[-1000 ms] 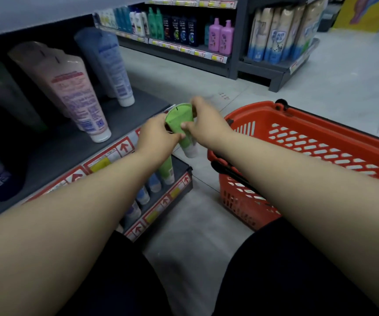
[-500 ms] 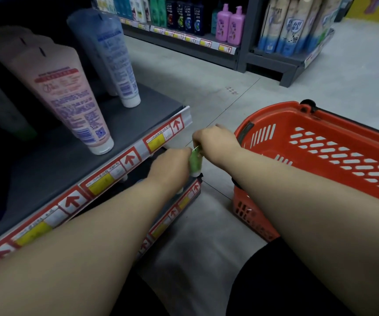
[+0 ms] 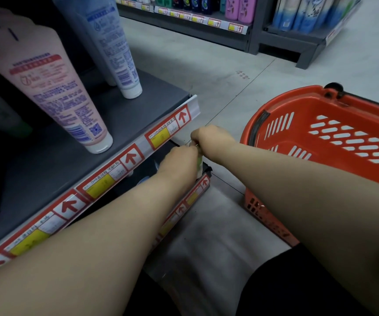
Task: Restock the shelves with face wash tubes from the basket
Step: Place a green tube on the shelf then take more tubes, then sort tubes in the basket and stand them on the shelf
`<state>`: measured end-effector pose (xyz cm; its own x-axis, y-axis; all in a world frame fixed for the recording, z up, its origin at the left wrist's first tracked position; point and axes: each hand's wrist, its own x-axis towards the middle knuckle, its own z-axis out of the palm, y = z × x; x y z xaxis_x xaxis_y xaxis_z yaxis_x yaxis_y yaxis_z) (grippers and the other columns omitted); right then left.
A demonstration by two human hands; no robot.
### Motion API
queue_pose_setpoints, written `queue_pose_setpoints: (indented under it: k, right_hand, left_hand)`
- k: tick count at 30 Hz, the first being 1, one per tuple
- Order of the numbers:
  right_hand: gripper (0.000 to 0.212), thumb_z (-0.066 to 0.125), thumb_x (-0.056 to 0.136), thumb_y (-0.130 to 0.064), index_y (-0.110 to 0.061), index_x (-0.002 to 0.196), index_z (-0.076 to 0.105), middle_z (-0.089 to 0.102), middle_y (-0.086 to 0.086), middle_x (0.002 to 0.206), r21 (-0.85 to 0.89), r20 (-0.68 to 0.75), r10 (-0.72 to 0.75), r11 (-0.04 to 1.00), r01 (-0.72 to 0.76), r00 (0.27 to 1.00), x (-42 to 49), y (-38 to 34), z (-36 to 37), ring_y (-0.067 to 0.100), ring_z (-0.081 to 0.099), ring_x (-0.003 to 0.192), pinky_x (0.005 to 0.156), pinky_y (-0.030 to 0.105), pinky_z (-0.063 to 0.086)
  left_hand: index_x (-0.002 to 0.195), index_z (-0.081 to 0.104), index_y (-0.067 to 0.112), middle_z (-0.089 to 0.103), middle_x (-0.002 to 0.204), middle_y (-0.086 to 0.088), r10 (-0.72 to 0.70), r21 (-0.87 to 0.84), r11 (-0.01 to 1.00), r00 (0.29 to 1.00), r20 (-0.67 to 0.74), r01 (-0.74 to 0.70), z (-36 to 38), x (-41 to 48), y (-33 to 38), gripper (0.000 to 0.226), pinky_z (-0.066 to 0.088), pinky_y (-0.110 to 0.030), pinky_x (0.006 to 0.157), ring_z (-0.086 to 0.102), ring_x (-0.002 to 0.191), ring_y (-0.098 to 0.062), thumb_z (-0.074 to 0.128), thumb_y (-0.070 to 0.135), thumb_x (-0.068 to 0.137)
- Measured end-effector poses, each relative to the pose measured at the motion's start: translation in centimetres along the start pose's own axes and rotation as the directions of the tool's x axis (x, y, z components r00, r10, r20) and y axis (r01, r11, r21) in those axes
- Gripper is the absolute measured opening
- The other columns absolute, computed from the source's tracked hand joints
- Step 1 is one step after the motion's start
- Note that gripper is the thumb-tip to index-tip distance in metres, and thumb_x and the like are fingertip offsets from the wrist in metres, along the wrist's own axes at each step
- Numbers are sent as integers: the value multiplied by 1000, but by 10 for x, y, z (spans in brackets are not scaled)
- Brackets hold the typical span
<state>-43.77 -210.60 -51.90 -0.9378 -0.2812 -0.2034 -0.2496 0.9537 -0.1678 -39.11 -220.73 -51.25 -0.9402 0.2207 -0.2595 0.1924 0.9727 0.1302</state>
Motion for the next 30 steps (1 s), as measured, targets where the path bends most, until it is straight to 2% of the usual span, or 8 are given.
queue_pose_setpoints:
  k: [5, 11, 15, 17, 20, 24, 27, 30]
  right_hand:
    - [22, 51, 88, -1, -10, 108, 55, 63, 10, 104, -39, -20, -36, 999, 35, 999, -1, 2, 8, 29, 59, 99, 80, 30, 36]
    - [34, 52, 86, 1, -13, 117, 52, 65, 8, 107, -83, -60, -66, 995, 61, 996, -4, 7, 8, 29, 59, 102, 105, 38, 34]
    - [36, 51, 88, 0, -12, 122, 50, 63, 10, 114, -113, -115, -83, 991, 70, 990, -20, 15, 0, 31, 58, 105, 99, 38, 37]
    - [39, 48, 90, -1, -13, 126, 48, 60, 11, 121, -109, -157, -67, 993, 50, 985, -33, 21, -6, 33, 56, 109, 96, 36, 39]
    - [43, 46, 89, -1, -14, 129, 47, 58, 12, 124, -83, -220, -16, 997, -2, 975, -57, 36, -19, 35, 55, 111, 89, 38, 45]
    - [44, 46, 84, -1, -10, 127, 51, 57, 15, 123, -77, -281, 43, 995, -68, 959, -96, 65, -29, 36, 54, 113, 93, 41, 45]
    - [44, 46, 85, -3, -9, 128, 50, 56, 16, 122, -93, -254, 101, 987, -128, 962, -124, 87, -29, 36, 53, 113, 94, 41, 43]
    - [49, 48, 87, -4, -12, 135, 44, 53, 15, 128, -105, -180, 179, 974, -200, 967, -147, 108, -26, 33, 52, 117, 96, 36, 40]
  left_hand:
    - [122, 47, 7, 58, 116, -13, 12, 71, 997, 1000, -24, -10, 7, 3, -2, 35, 49, -37, 84, 58, 106, -28, 57, 9, 89]
    - [123, 46, 7, 57, 117, -13, 24, 79, 997, 999, -27, -22, 3, 0, 0, 38, 50, -37, 82, 59, 106, -29, 58, 7, 87]
    - [119, 51, 7, 61, 111, -13, 34, 55, 998, 998, 46, -37, -10, -4, 7, 39, 53, -44, 86, 61, 101, -31, 63, 10, 82]
    - [121, 51, 7, 61, 112, -12, 71, 43, 997, 997, 11, -71, -14, -5, 13, 36, 52, -39, 84, 62, 100, -29, 55, 7, 85]
    - [135, 42, 7, 55, 118, -16, 132, 51, 991, 987, -91, -128, -21, -10, 30, 49, 46, -35, 75, 58, 104, -31, 47, -1, 87]
    - [138, 39, 7, 47, 135, -17, 231, 50, 973, 959, -164, -225, -29, -15, 60, 51, 43, -39, 95, 48, 122, -33, 42, -1, 88]
    - [129, 48, 7, 53, 130, -16, 332, 66, 943, 924, -190, -325, -27, -13, 84, 41, 42, -39, 95, 50, 118, -35, 44, 9, 89]
    - [136, 43, 7, 49, 136, -15, 435, 125, 900, 876, -208, -417, -20, -11, 115, 48, 39, -39, 103, 48, 123, -35, 44, 7, 88]
